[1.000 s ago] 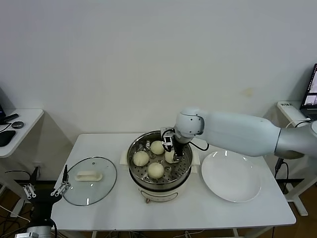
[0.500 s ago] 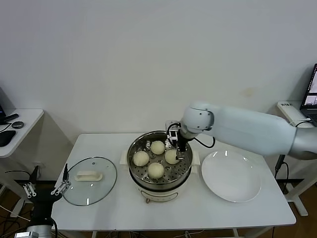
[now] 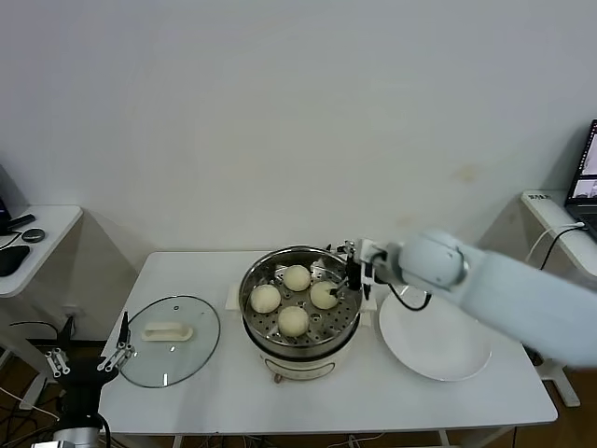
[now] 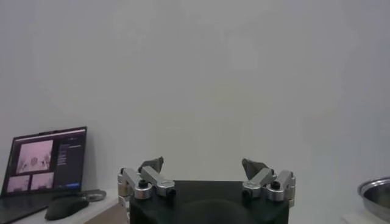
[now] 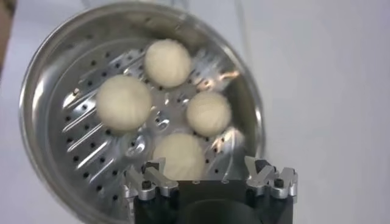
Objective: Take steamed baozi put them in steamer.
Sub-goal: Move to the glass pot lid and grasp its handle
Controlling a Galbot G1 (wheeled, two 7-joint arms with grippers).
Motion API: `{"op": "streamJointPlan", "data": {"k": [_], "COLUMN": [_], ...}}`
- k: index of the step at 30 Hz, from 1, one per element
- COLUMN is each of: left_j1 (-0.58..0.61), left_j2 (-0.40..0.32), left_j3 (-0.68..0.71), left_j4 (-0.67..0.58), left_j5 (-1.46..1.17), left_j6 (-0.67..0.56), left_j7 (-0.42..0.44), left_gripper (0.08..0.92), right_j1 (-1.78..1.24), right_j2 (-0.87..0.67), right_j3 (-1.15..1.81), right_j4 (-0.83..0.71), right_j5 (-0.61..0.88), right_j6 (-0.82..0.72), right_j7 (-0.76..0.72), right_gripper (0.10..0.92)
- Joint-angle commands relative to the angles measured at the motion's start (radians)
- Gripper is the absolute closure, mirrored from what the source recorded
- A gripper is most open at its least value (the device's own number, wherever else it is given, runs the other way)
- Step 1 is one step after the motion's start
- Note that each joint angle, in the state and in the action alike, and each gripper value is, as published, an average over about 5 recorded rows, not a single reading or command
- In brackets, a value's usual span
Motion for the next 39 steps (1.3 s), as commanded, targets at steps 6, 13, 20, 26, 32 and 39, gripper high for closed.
{"op": "streamJointPlan", "data": {"k": [6,13,20,26,32,39], "left_j1": [0.010,0.009,-0.025,-0.065,-0.159,-0.359], "left_j2": [-0.008,-0.001,0.020,0.093,0.181,0.256], "left_j3": [0.038,0.078,0.025,-0.064,-0.047,0.062], "left_j4": [0.004,0.058,0.204,0.401,0.545,0.712], "left_j5": [0.011,0.138,0.642,1.187,1.503,1.544], "left_j6": [0.034,-0.005,-0.045,-0.061,-0.123,-0.130], "left_j7": [-0.023,-0.026,-0.164,-0.227,-0.259,-0.228], "left_gripper": [0.177,0.177,0.177,0.177,0.177,0.177], "right_j1": [-1.195,-1.318,-1.453,-1.519,-1.536,-1.536], "right_j2": [0.434,0.747,0.782,0.792,0.821,0.850], "right_j3": [1.107,1.308,1.399,1.493,1.525,1.527], "right_j4": [0.010,-0.016,0.076,0.115,0.123,0.127], "right_j5": [-0.548,-0.659,-0.460,-0.325,-0.270,-0.273], "right_j6": [0.753,0.983,0.901,0.834,0.794,0.777], "right_j7": [0.106,0.071,0.135,0.179,0.196,0.198], "right_gripper": [0.203,0.203,0.203,0.203,0.203,0.203]}}
